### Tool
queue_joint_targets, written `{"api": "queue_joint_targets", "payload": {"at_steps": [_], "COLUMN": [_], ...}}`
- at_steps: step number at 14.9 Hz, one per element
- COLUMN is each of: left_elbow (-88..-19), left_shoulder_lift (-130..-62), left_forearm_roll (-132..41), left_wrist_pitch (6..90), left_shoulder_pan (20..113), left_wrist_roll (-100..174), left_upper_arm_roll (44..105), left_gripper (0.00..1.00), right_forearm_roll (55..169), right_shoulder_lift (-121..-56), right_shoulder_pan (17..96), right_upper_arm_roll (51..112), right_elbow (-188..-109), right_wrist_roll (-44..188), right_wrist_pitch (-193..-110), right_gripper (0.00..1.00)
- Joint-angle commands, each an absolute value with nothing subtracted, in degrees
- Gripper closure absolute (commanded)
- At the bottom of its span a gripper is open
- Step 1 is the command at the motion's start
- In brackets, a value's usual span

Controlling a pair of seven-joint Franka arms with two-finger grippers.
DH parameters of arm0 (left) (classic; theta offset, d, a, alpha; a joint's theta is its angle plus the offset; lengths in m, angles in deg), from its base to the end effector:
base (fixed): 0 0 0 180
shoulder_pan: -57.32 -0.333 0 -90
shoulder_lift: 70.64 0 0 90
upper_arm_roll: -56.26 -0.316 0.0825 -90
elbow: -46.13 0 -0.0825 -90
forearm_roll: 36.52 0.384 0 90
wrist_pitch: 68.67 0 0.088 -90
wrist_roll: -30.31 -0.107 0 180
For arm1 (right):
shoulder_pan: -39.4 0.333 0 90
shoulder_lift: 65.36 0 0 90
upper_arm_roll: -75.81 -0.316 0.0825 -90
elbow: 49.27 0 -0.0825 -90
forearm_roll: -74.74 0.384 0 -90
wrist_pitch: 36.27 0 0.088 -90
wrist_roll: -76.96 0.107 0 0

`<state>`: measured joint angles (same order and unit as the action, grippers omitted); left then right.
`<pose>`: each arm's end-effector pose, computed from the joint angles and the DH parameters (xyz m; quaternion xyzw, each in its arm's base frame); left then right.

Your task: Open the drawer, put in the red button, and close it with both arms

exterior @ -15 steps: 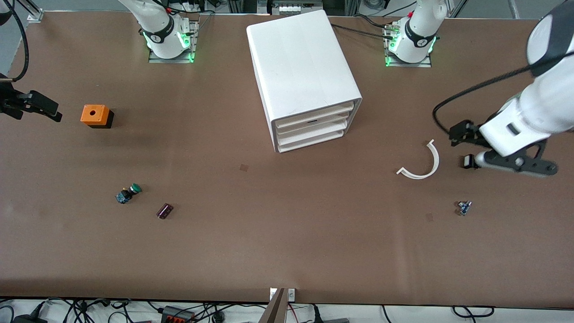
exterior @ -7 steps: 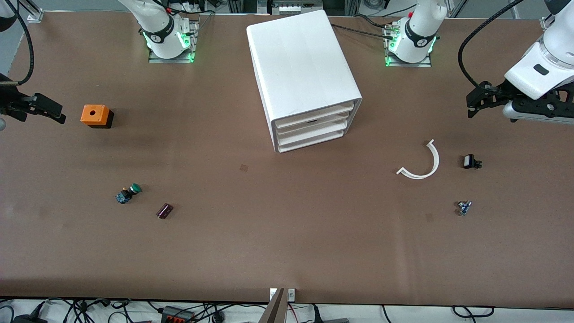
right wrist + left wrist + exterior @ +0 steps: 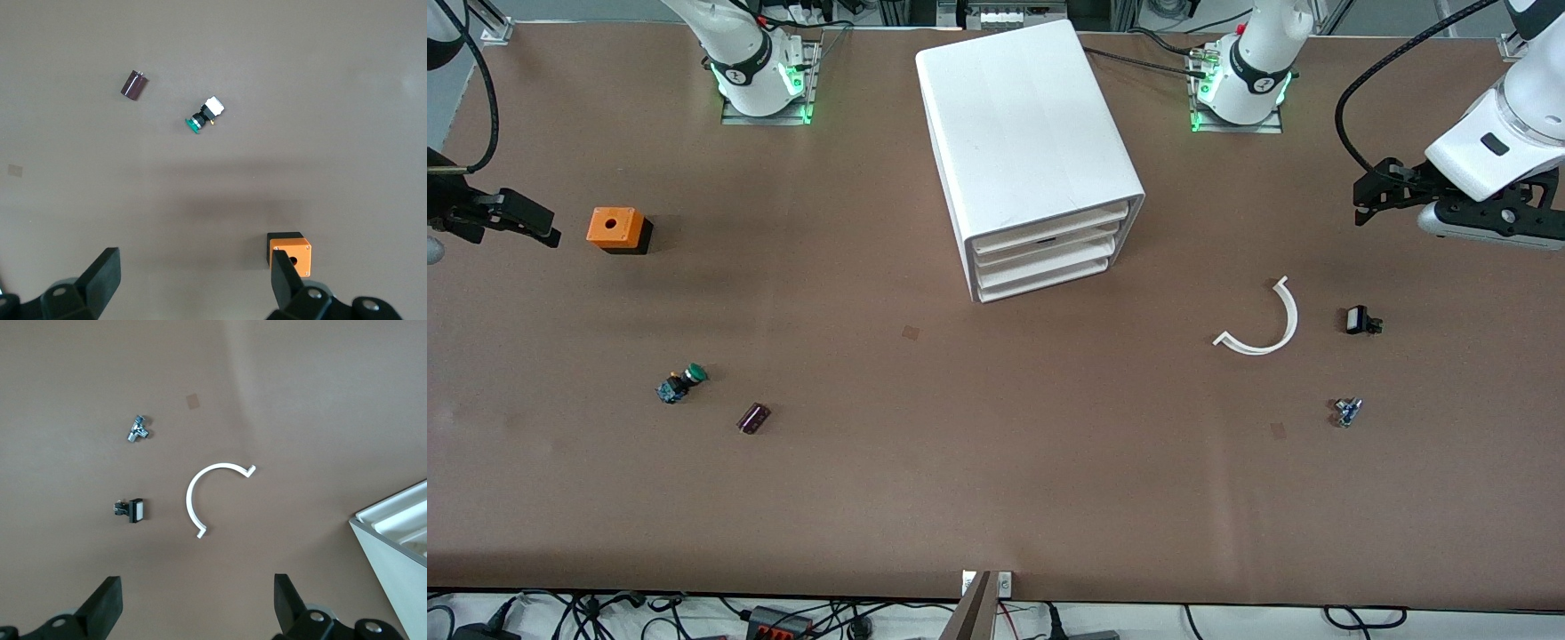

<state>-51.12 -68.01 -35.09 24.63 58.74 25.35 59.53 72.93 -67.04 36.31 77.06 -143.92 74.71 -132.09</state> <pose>0.5412 -0.0425 0.5948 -0.9962 0.0849 0.0116 0.0137 0.5677 -0.0460 0.5784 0.9997 -0.0166 -0.0054 0.0157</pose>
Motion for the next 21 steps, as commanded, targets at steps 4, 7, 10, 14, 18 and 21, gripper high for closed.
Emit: {"api": "queue_joint_targets", "payload": {"at_steps": [4,7,10,14,18,21], "left_elbow": [-49.94,-49.76,-49.68,-49.41,-49.41,-49.41], "left_shoulder_lift": [-67.3,-67.39,-67.3,-67.39,-67.39,-67.39], "left_forearm_roll": [-38.9,-38.72,-38.72,-38.72,-38.72,-38.72], "left_wrist_pitch": [19.58,19.31,18.26,18.17,17.64,17.55], "left_shoulder_pan": [57.23,57.32,57.23,57.23,57.23,57.23], "left_wrist_roll": [24.16,24.25,24.25,24.25,24.25,24.25], "left_upper_arm_roll": [59.43,59.6,59.6,59.6,59.6,59.52], "left_gripper": [0.0,0.0,0.0,0.0,0.0,0.0], "right_forearm_roll": [71.84,71.84,71.84,72.1,72.19,72.46], "right_shoulder_lift": [-66.94,-66.94,-66.94,-66.51,-62.38,-62.28], "right_shoulder_pan": [36.5,36.5,37.29,37.29,37.29,37.21], "right_upper_arm_roll": [76.87,76.87,76.87,76.87,76.87,76.95], "right_elbow": [-143.49,-143.49,-143.49,-144.19,-150.86,-151.05], "right_wrist_roll": [74.32,74.32,74.32,74.41,74.41,74.41], "right_wrist_pitch": [-132.33,-132.51,-133.03,-133.12,-137.86,-137.52], "right_gripper": [0.0,0.0,0.0,0.0,0.0,0.0]}}
